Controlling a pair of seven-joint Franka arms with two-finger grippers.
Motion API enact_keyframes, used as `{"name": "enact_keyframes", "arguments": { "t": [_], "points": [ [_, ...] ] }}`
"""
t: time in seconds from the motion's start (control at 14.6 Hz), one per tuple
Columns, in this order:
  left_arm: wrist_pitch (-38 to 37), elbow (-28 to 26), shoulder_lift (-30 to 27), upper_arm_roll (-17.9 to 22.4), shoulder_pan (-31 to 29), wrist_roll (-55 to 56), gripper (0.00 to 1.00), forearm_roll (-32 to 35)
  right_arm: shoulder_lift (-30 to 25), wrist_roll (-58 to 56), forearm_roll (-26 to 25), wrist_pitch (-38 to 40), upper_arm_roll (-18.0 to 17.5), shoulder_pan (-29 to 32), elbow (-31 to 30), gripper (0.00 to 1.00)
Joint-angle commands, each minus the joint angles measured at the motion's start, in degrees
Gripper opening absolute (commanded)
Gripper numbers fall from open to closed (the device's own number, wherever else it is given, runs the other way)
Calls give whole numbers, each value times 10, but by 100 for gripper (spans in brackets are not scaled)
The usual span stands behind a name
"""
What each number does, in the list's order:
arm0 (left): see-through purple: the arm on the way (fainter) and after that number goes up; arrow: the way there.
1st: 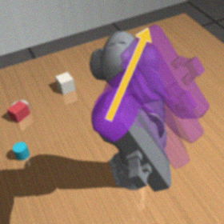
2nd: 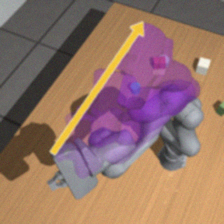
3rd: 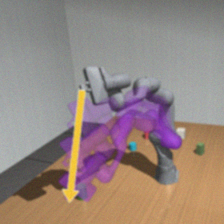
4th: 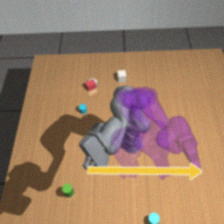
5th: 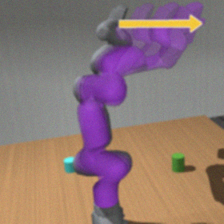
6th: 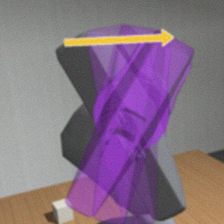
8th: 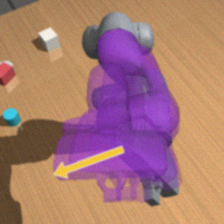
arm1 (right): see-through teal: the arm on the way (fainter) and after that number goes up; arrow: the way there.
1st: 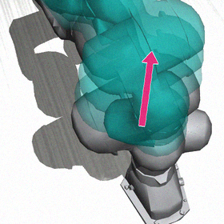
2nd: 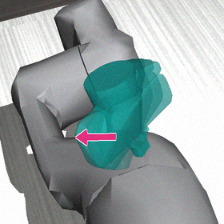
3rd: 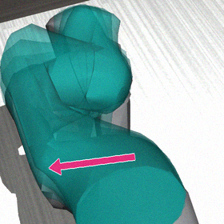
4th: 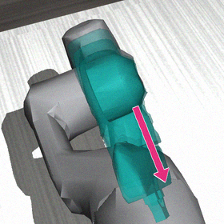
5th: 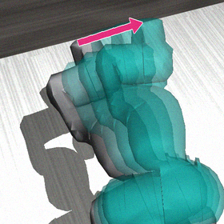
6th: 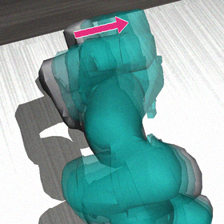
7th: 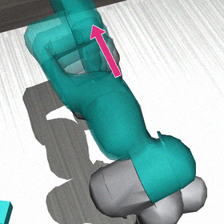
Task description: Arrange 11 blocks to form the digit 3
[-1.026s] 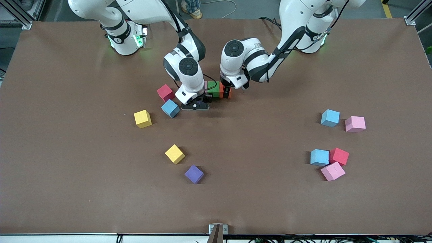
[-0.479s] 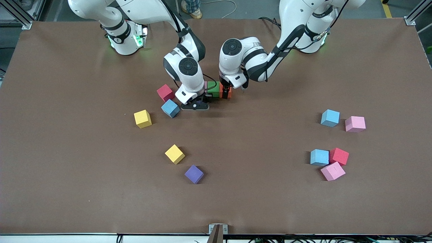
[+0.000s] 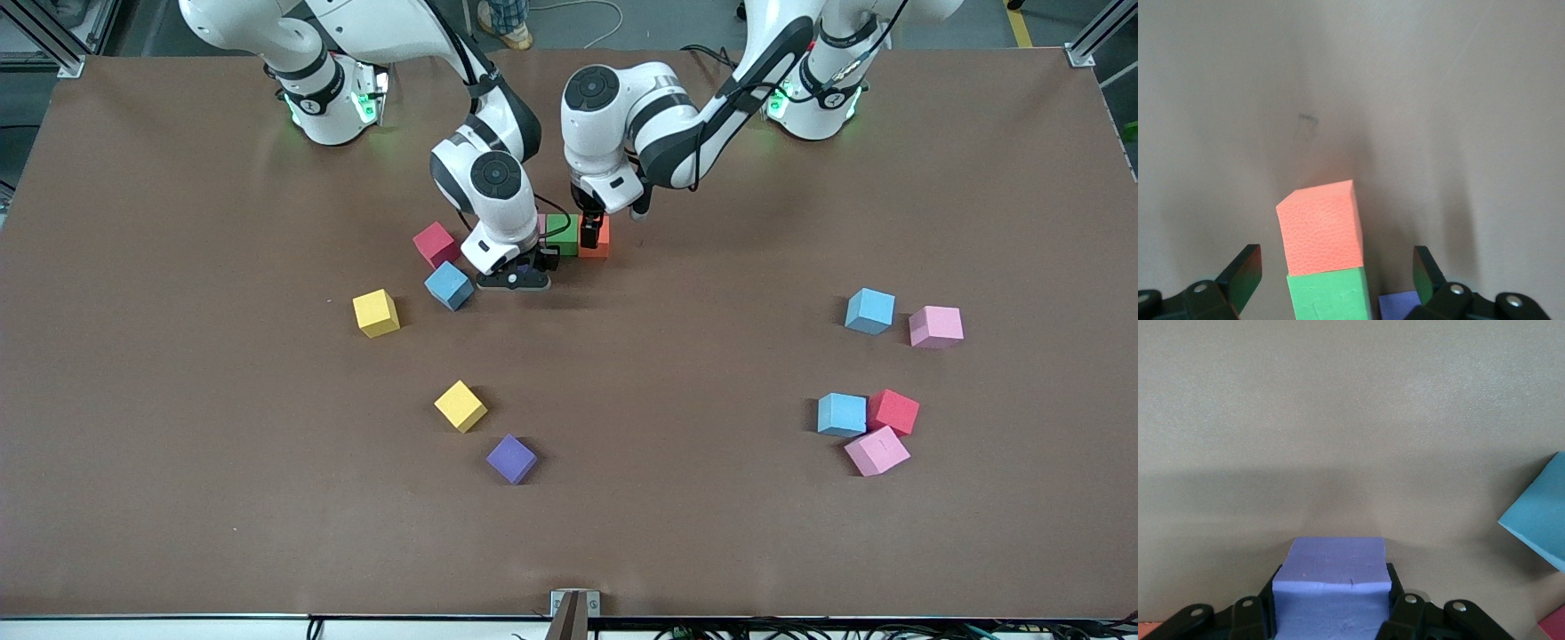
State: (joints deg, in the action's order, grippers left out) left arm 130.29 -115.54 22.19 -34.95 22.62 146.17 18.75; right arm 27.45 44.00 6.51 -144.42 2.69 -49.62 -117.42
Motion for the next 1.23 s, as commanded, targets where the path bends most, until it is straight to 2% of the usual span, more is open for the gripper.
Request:
{"name": "enact_keyframes", "arguments": {
  "t": [0.0, 0.14, 0.55, 0.89, 1.09, 1.16],
  "points": [
    [-63, 41, -1, -4, -22, -54, 100, 7, -4, 13, 4, 14, 0, -1, -26, 3],
    [-90, 76, 2, 1, -36, -100, 100, 5, -4, 14, 3, 14, 0, -1, -26, 3],
    [-124, 137, 8, 1, -162, -346, 100, 7, -1, 12, 3, 12, 0, -1, -24, 4],
    [-182, 228, 62, 2, -236, -565, 100, 9, 1, 7, 3, 10, 0, -1, -19, 7],
    [-184, 290, 105, 51, -236, -665, 100, 44, 1, 6, 3, 8, 0, -1, -19, 7],
    [-188, 304, 114, 57, -238, -719, 100, 47, 1, 4, 3, 7, 0, -1, -19, 8]
  ]
}}
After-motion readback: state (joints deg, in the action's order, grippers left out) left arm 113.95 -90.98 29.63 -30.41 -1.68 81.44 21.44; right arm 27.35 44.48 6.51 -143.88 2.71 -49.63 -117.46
